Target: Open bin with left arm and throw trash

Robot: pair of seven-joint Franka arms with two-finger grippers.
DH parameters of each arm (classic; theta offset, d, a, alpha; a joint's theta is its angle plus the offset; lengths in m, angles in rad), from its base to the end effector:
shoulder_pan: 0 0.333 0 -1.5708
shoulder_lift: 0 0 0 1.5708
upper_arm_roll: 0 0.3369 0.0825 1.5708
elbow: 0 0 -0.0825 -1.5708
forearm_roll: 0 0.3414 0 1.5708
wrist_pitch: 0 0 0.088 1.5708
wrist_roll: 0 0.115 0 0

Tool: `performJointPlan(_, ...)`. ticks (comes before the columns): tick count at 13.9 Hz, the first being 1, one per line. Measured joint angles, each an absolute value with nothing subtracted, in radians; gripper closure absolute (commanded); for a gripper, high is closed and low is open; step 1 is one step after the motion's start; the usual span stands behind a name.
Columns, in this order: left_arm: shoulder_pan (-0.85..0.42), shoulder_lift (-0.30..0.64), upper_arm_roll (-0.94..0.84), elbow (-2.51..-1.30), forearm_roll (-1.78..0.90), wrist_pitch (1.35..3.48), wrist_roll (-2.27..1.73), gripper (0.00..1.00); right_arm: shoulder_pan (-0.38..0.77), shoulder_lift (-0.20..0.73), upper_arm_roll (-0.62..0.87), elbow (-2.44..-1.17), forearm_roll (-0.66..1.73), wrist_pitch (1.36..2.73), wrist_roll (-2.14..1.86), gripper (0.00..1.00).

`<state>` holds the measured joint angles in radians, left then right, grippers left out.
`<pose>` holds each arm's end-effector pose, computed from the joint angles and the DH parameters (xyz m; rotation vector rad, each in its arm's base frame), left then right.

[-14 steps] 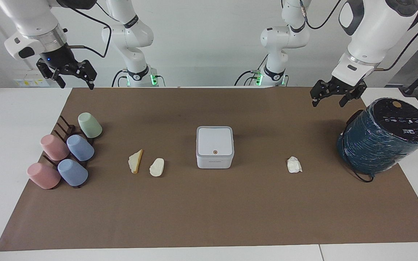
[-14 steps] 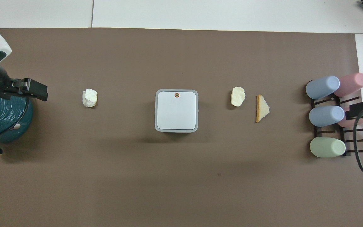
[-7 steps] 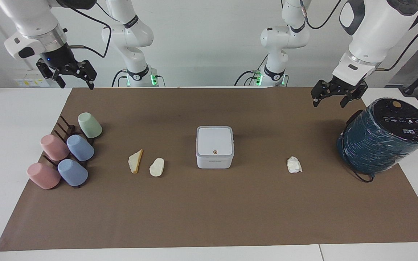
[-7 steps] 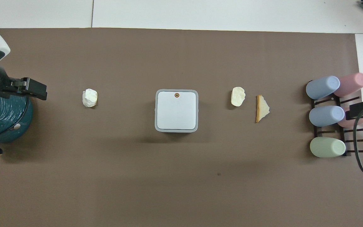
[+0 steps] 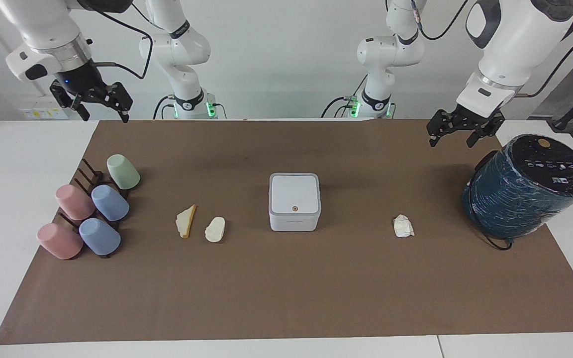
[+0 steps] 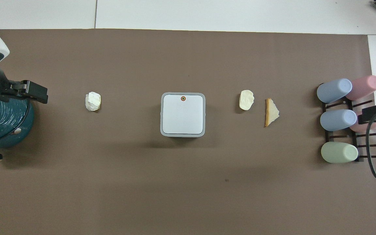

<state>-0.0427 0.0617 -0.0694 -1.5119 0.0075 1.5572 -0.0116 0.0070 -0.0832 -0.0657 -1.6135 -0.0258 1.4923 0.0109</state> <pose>0.5277 -0.0572 0.6294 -3.1333 0.1574 0.0251 0.4745 -0.0327 0.6535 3.1197 -0.1105 -0.0603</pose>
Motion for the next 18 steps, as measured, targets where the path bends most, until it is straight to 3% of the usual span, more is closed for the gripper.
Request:
performJointPlan(14, -0.050, 0.062, -0.082, -1.512, 0.007, 1.558, -0.012, 0.00, 0.007, -0.083, -0.066, -1.613, -0.026, 1.492, 0.011, 0.00)
performJointPlan(18, -0.154, 0.061, -0.092, -1.512, 0.005, 1.593, -0.122, 0.00, 0.007, -0.083, -0.066, -1.613, -0.026, 1.492, 0.011, 0.00)
